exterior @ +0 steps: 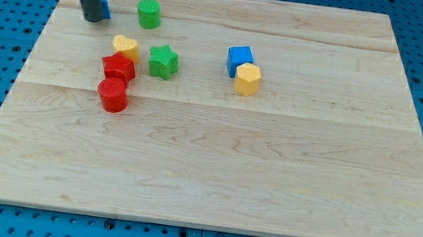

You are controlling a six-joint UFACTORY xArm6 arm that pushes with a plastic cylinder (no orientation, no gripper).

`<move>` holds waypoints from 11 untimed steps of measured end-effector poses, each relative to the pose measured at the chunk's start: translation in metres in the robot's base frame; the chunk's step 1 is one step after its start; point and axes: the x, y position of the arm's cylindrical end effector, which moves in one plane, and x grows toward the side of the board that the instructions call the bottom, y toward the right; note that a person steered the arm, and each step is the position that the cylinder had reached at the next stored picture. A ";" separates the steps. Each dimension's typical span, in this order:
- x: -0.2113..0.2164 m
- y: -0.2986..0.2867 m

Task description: Push green circle towards top right

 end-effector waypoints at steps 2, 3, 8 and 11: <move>-0.011 0.081; -0.011 0.143; -0.036 0.204; -0.018 0.266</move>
